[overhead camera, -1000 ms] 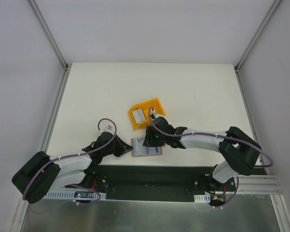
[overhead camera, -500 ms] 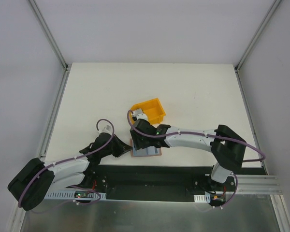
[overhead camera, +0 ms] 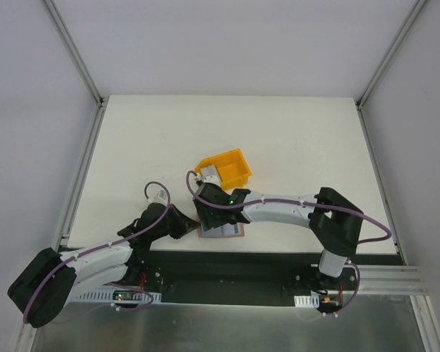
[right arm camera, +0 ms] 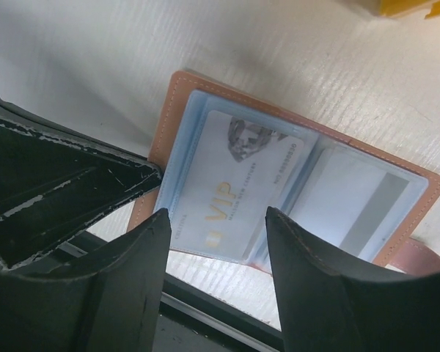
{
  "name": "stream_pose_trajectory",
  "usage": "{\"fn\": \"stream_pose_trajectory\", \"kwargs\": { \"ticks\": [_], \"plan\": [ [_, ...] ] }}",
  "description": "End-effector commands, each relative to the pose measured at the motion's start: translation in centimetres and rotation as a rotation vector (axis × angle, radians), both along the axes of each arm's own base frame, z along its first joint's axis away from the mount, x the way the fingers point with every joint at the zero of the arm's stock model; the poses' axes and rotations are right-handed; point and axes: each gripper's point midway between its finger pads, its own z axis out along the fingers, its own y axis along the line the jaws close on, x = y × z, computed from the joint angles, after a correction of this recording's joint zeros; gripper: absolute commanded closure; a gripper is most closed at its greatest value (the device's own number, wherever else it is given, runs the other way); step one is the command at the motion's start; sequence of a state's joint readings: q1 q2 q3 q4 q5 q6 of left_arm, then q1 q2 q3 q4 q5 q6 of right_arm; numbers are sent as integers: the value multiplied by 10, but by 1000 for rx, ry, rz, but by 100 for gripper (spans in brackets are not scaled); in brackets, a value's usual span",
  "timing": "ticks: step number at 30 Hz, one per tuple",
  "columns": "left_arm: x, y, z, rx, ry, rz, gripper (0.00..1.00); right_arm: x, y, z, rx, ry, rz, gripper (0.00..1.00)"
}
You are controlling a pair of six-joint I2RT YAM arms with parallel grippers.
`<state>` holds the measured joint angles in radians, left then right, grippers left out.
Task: Put the credit cards into the card holder
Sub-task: Turn over the card slot in the card holder.
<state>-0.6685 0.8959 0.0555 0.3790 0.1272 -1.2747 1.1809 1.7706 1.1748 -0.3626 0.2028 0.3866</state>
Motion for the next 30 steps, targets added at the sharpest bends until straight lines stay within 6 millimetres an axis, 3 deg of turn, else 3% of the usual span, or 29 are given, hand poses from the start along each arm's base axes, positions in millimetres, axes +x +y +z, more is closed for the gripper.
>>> {"fn": "stream_pose_trajectory", "kwargs": {
  "ticks": [1, 16, 30],
  "plan": [
    [-4, 0, -1, 2, -1, -11, 100, 4, 7, 10, 3, -26, 6, 43],
    [-3, -1, 1, -5, -7, -11, 100, 3, 11, 0, -3, -6, 4, 40],
    [-3, -2, 3, -10, -16, -14, 100, 7, 0, -9, -118, -34, -4, 38]
  ]
}}
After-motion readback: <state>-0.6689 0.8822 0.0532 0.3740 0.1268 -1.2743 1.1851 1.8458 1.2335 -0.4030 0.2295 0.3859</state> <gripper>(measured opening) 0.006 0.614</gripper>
